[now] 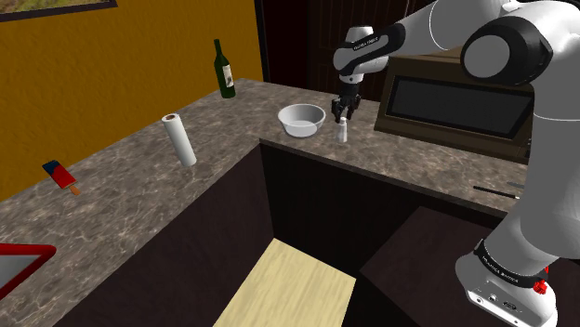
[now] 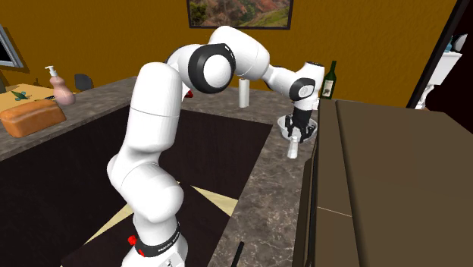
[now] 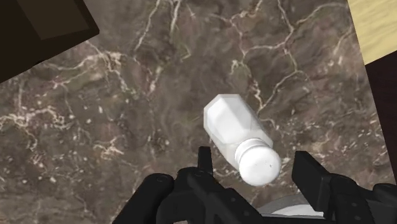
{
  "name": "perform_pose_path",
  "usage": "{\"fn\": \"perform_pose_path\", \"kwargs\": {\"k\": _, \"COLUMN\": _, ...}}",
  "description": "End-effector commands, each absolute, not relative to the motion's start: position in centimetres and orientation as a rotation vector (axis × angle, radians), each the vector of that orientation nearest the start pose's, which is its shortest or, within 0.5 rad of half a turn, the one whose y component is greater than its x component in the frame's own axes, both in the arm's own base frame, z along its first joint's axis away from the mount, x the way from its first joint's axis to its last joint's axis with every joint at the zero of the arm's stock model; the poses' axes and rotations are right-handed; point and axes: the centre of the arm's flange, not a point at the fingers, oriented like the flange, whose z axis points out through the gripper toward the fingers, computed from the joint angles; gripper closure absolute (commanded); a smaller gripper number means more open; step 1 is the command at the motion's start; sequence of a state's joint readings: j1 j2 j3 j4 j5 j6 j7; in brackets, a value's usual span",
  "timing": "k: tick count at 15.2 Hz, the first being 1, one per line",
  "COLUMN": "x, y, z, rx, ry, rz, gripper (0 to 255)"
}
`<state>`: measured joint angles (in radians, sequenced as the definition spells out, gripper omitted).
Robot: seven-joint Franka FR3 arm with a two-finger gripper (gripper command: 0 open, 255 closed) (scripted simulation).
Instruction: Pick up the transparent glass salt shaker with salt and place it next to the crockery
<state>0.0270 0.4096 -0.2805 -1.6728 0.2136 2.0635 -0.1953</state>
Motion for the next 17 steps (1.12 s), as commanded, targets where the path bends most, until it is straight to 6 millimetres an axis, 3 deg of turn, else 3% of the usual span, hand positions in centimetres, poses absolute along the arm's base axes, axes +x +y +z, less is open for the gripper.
{"fn": "perform_pose_path", "kwargs": {"k": 1, "x": 64.9, "y": -13.7, "z": 37.4, "rx": -3.059, "ry": 0.211, "rz": -0.027, "gripper": 0}}
{"fn": "perform_pose_path", "kwargs": {"k": 5, "x": 64.9, "y": -13.7, "z": 37.4, "rx": -3.059, "ry": 0.211, "rz": -0.027, "gripper": 0}}
{"fn": "perform_pose_path", "kwargs": {"k": 9, "x": 64.8, "y": -14.0, "z": 42.4, "rx": -3.059, "ry": 0.211, "rz": -0.027, "gripper": 0}}
{"fn": "perform_pose_path", "kwargs": {"k": 17, "x": 64.8, "y": -14.0, "z": 42.4, "rx": -3.059, "ry": 0.211, "rz": -0.027, "gripper": 0}}
